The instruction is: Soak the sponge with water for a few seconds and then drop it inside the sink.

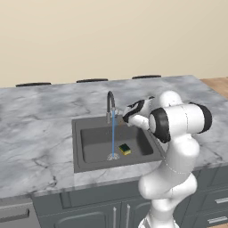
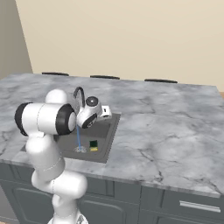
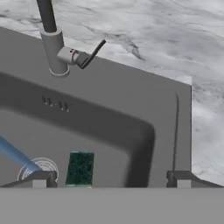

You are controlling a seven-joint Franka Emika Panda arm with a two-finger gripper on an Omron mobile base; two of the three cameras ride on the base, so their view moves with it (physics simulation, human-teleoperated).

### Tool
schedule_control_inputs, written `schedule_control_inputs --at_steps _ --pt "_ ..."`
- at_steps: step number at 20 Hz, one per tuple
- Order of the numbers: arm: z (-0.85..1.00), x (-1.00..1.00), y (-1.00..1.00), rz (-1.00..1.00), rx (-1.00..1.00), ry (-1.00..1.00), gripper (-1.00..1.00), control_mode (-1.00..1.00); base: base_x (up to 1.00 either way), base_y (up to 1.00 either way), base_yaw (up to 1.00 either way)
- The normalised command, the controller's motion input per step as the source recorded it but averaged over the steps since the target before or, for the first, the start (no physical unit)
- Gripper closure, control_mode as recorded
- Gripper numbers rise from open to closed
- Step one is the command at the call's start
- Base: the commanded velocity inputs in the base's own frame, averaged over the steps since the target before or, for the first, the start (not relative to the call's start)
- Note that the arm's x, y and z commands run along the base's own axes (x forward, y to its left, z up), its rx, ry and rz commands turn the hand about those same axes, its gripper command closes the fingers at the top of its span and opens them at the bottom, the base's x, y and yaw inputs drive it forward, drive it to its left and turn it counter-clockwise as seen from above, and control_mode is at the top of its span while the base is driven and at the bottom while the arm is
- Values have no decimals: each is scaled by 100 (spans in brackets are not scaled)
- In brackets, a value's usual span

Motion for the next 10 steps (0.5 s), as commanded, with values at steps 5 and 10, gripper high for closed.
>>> schedule_control_inputs --at_steps 5,10 --pt "86 0 -1 0 0 0 -100 -100 0 0 0" --pt "73 -2 -9 0 0 0 -100 -100 0 0 0"
